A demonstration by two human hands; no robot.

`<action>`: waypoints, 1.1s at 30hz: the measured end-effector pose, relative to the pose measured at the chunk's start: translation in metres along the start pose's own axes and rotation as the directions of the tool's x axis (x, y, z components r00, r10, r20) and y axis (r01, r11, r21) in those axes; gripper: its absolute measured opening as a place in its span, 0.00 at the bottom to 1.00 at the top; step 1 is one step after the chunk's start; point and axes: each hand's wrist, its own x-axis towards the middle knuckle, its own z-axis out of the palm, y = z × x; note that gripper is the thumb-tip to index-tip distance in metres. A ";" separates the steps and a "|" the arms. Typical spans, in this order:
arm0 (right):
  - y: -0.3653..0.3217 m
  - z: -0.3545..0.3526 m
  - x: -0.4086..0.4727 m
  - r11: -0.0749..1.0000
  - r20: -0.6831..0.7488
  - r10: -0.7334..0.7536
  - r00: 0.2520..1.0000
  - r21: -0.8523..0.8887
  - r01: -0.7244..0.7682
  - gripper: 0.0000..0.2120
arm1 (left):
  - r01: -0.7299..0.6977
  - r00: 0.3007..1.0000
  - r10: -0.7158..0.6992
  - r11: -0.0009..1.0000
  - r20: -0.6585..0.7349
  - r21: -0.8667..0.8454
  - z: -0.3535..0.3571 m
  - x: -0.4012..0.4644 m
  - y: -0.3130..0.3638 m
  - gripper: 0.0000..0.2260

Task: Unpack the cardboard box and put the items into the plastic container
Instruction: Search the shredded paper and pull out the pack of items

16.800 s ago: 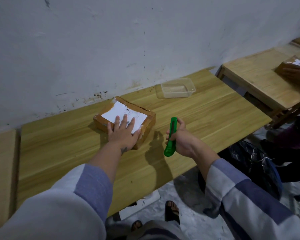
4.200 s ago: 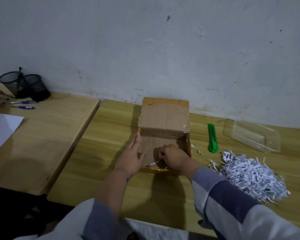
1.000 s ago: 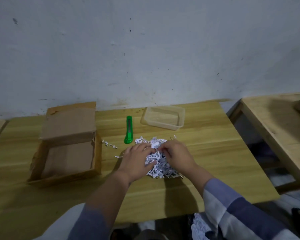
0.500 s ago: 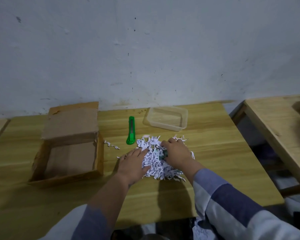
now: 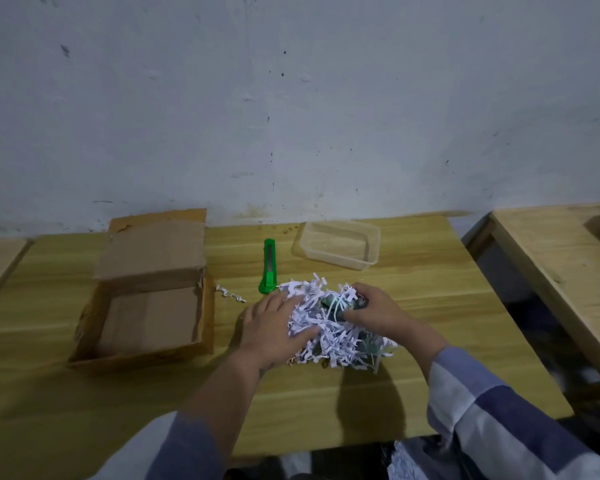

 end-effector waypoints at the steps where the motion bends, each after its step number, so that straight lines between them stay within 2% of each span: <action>1: -0.002 0.002 0.000 0.999 -0.006 -0.001 1.000 0.034 0.001 0.31 | -0.024 0.997 0.021 0.999 -0.080 -0.045 -0.003 0.000 0.003 0.31; 4: -0.009 0.003 -0.002 0.994 0.012 -0.046 0.999 0.102 0.045 0.21 | -0.113 0.974 0.090 0.988 -0.208 -0.102 -0.014 0.005 0.010 0.26; 7: -0.013 0.003 -0.001 0.989 0.027 -0.083 0.996 0.127 0.079 0.17 | -0.128 0.986 0.114 0.986 -0.121 -0.108 -0.020 0.011 0.014 0.25; 9: -0.016 0.003 -0.002 0.984 0.037 -0.117 0.992 0.138 0.111 0.14 | -0.081 0.995 0.069 0.974 -0.067 -0.213 -0.022 0.013 0.017 0.22; 11: -0.016 0.004 0.000 0.982 0.030 -0.152 0.988 0.116 0.147 0.12 | -0.054 0.997 0.033 0.955 -0.076 -0.291 -0.025 0.015 0.017 0.18; 14: -0.009 0.003 0.002 0.988 -0.095 -0.130 0.987 0.077 0.137 0.12 | 0.000 0.994 -0.031 0.957 -0.103 -0.290 -0.030 0.016 0.014 0.17; 17: 0.001 -0.002 0.002 0.993 -0.246 -0.112 0.963 0.003 0.116 0.06 | 0.057 0.982 -0.108 0.951 -0.154 -0.304 -0.031 0.016 0.013 0.19; 21: 0.012 -0.005 -0.006 0.994 -0.153 -0.061 0.986 -0.102 0.045 0.08 | 0.097 0.973 -0.165 0.925 -0.159 -0.367 -0.032 0.017 0.011 0.21; 23: 0.008 -0.008 -0.010 0.993 -0.198 -0.068 0.978 -0.110 0.046 0.12 | 0.098 0.978 -0.160 0.920 -0.135 -0.379 -0.031 0.018 0.009 0.21; 25: -0.003 -0.011 -0.011 0.979 -0.289 -0.138 0.947 -0.182 0.088 0.15 | 0.081 0.983 -0.141 0.910 -0.118 -0.407 -0.031 0.018 0.010 0.21; 27: -0.015 -0.010 -0.011 0.965 -0.314 -0.208 0.926 -0.219 0.143 0.16 | 0.066 0.987 -0.122 0.899 -0.103 -0.433 -0.031 0.019 0.014 0.20; 30: -0.022 0.001 -0.007 0.940 -0.220 -0.326 0.920 -0.184 0.289 0.11 | 0.045 0.991 -0.097 0.883 -0.089 -0.467 -0.030 0.020 0.020 0.19; 33: -0.022 0.009 -0.002 0.934 -0.156 -0.346 0.925 -0.148 0.324 0.14 | 0.030 0.995 -0.070 0.875 -0.065 -0.482 -0.028 0.022 0.024 0.17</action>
